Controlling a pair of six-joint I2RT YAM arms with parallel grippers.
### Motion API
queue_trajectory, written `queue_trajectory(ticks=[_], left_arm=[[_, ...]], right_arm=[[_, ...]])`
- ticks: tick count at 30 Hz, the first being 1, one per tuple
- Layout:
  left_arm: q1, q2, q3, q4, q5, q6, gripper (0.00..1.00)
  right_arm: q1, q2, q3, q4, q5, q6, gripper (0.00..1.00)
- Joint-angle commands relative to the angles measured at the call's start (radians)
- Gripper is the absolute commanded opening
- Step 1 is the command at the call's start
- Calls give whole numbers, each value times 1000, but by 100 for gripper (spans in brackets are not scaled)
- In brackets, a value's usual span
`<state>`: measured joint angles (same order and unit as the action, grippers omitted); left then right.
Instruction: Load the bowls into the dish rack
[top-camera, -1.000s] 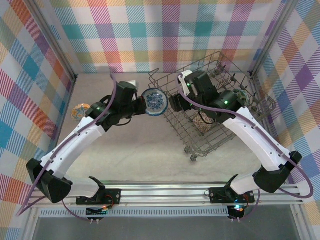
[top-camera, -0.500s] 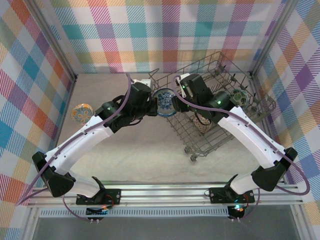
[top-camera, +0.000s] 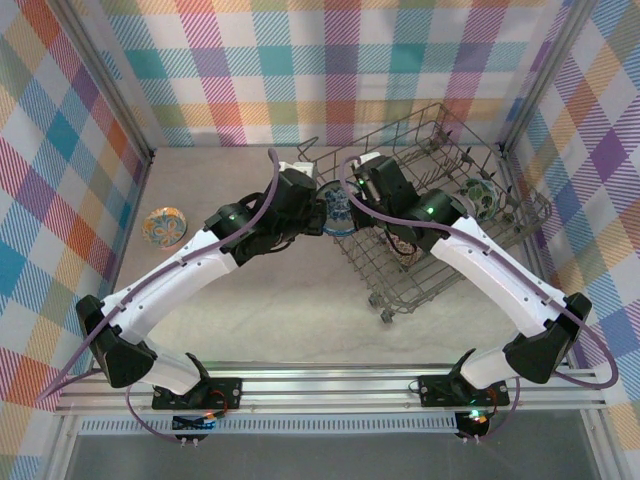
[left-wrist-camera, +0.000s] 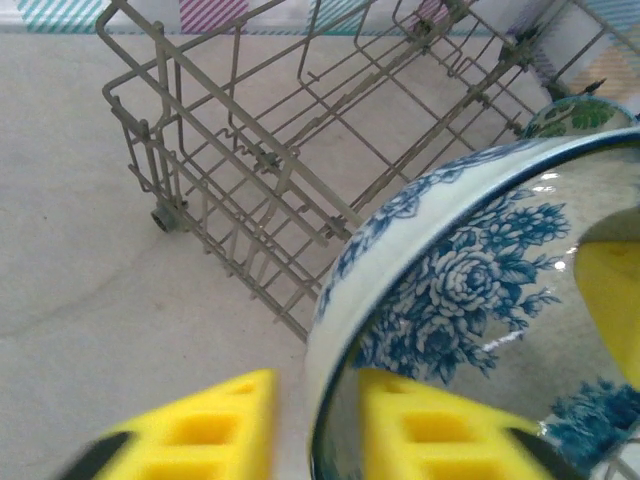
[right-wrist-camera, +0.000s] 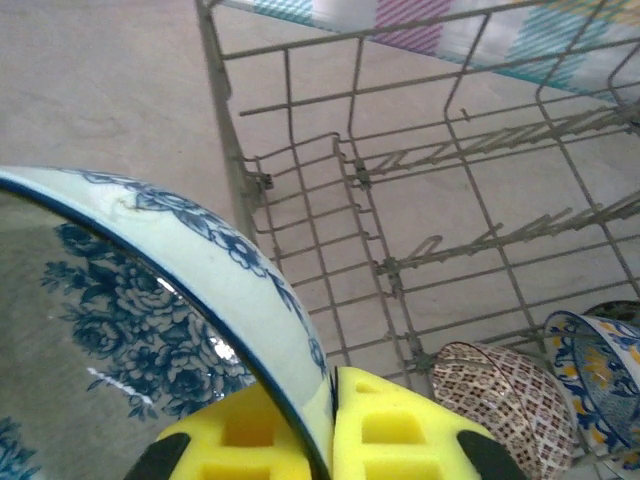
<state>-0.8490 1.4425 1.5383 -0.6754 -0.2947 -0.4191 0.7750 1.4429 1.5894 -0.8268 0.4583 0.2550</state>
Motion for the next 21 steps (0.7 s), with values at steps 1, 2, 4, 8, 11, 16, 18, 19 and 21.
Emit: queue_trajectory(ticks=[1, 2, 4, 8, 11, 16, 18, 19, 21], left_arm=[[-18, -22, 35, 29, 11, 17, 45], [-18, -25, 30, 32, 11, 17, 49], [-18, -37, 18, 44, 16, 15, 56], [-19, -71, 6, 56, -21, 31, 66], [-10, -112, -18, 72, -57, 51, 72], [75, -157, -80, 122, 45, 49, 72], [115, -157, -103, 117, 85, 37, 73], [137, -157, -120, 119, 117, 24, 73], [171, -156, -162, 135, 180, 3, 73]], right_arm=[[-8, -16, -6, 26, 82, 19, 0], [-8, -16, -7, 32, 96, 21, 0], [-8, -18, -10, 44, 118, 21, 0], [-12, -5, 2, 74, 186, 5, 0], [-39, 16, 38, 88, 216, -12, 0], [-157, 77, 175, 105, 165, -71, 0], [-203, 124, 253, 116, 202, -126, 0], [-232, 155, 291, 117, 219, -158, 0], [-294, 210, 342, 130, 242, -195, 0]])
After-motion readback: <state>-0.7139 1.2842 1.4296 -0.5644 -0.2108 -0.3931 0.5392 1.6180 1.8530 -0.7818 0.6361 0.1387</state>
